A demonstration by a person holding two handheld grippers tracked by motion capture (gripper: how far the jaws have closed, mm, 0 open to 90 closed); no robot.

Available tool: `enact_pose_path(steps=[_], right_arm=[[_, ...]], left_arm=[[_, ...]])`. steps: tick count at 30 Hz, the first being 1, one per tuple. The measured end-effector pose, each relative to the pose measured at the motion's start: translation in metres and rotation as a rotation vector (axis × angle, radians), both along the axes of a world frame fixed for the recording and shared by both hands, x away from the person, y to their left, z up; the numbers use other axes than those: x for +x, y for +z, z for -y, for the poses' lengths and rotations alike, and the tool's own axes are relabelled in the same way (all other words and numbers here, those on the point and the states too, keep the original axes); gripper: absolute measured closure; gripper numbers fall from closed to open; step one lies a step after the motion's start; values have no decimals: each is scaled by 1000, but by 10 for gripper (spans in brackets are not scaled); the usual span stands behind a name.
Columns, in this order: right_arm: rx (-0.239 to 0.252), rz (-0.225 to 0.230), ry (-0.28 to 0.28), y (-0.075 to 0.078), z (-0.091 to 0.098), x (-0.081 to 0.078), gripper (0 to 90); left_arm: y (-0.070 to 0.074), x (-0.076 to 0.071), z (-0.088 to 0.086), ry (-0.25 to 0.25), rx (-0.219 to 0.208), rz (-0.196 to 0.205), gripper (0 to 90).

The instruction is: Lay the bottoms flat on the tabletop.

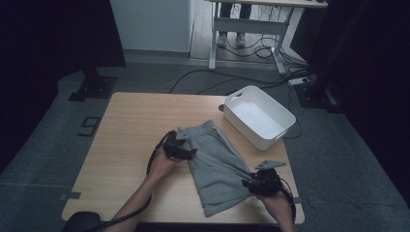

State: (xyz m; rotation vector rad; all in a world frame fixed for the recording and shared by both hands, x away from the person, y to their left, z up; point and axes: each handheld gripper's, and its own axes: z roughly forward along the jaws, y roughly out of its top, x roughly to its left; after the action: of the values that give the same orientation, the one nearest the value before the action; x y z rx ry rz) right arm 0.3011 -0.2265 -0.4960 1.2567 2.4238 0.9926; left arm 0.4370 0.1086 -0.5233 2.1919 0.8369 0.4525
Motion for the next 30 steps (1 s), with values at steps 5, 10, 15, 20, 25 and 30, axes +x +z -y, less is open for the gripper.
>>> enact_pose_path(steps=[5, 10, 15, 20, 25, 30], right_arm=[[11, -12, 123, -6, -36, -5, 564], [48, -33, 229, -5, -68, -11, 599], [53, -60, 332, -9, -103, -17, 578], [-33, -66, 372, -23, -121, -21, 606], [-71, -50, 358, -31, -120, -25, 858], [-32, -47, 361, -23, -111, -30, 877]], left_arm=[[-5, -3, -6, -2, -4, -17, 205], [-12, -1, -4, 5, 12, -29, 209], [-19, 4, 1, 18, 58, -46, 216], [-21, 8, 0, 29, 50, -63, 217], [-20, 12, 4, 39, 78, -50, 218], [-19, 15, 7, 46, 101, -27, 224]])
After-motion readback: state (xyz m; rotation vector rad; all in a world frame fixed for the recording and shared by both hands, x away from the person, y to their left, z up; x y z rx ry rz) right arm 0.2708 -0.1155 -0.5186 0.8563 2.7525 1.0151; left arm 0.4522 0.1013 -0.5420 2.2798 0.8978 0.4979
